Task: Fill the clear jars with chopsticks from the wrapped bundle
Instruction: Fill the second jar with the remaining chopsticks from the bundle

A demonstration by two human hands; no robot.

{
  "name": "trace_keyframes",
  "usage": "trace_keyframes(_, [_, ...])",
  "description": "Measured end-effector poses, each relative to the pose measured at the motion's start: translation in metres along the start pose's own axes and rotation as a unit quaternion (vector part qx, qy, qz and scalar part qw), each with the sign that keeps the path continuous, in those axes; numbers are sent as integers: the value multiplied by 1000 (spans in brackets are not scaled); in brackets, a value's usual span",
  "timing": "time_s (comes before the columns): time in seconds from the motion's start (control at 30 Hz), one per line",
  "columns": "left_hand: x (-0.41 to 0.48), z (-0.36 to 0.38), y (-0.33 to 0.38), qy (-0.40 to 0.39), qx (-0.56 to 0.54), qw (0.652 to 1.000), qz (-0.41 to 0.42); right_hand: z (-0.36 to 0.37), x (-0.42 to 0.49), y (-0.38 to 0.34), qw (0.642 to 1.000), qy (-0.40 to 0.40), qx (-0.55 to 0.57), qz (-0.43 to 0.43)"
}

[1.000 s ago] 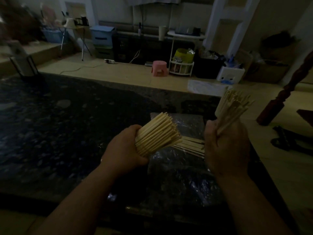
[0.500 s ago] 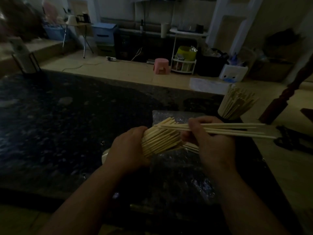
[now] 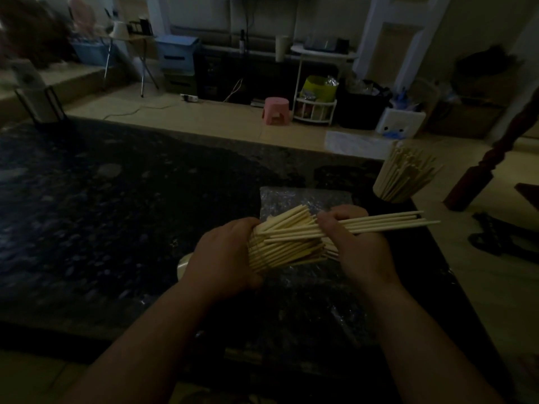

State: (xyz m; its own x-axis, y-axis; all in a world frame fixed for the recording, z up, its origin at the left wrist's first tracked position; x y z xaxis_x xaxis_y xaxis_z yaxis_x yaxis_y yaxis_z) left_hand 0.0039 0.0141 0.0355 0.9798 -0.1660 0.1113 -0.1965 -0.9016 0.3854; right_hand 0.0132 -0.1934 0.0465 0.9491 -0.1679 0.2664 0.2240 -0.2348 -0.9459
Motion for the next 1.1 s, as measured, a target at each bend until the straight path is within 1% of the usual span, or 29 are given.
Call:
trace_keyframes(0.1, [1,1,1,-9,11,1000,9,-3,3,-3,1000,-19,14,11])
trace_keyframes(0.17, [2,2,2,-12,19,1000,12,-6,4,-5,1000,8,30,1])
trace_keyframes(0.23, [2,2,3,-14,17,1000,9,-3,3,-5,1000,19,16,-12])
trace_keyframes(0.3, [1,2,5,-14,14,1000,16,3,0,-3,1000,-5,-10,-16])
trace_keyframes(0.4, [0,5,8,-23,14,999,34,15,-8,-3,999,-49,7,16])
trace_keyframes(0.47, [0,7,8,-28,13,999,33,21,-11,-1,999,-27,11,35])
trace_keyframes(0.53, [0,8,8,-33,20,999,34,24,-11,1,996,13,10,83])
trace_keyframes(0.6, [1,7,7,-38,23,998,37,24,-9,-2,992,25,19,125])
trace_keyframes(0.67, [2,7,6,-41,18,998,34,23,-8,-3,985,13,63,161])
trace_keyframes(0.73, [2,7,4,-41,16,999,33,19,-4,-4,963,28,164,212])
trace_keyframes(0.8, [2,7,3,-39,18,998,36,15,1,-4,929,87,262,247])
trace_keyframes(0.83, [2,6,2,-39,23,998,38,13,4,-2,919,133,279,245])
trace_keyframes(0.87, [2,6,1,-39,28,998,40,10,6,-3,917,176,272,232])
trace_keyframes(0.9, [2,6,1,-39,33,998,41,7,7,-3,925,209,242,204])
trace_keyframes(0.93, [2,7,0,-39,37,998,40,5,6,-6,936,227,205,173])
trace_keyframes(0.97, [2,7,0,-39,41,998,41,3,5,-7,950,228,160,139])
trace_keyframes(1.0, [2,8,0,-38,44,997,43,3,3,-8,965,209,107,115])
trace_keyframes(1.03, [2,9,0,-36,45,997,44,5,0,-8,979,174,43,99])
trace_keyframes(1.1, [3,9,2,-31,44,997,46,10,-6,-8,989,107,-73,71])
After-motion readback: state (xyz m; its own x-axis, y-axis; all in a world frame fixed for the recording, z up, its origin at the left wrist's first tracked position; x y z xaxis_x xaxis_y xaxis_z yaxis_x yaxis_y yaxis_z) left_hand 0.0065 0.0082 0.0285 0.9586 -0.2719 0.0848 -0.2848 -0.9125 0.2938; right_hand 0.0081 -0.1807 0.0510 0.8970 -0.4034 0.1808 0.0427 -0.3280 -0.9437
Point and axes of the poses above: each hand's wrist, its own x-axis towards the middle knuckle, its own z-axis out of the palm, y = z × x, the point moved 1 cm from there along x, towards the middle knuckle
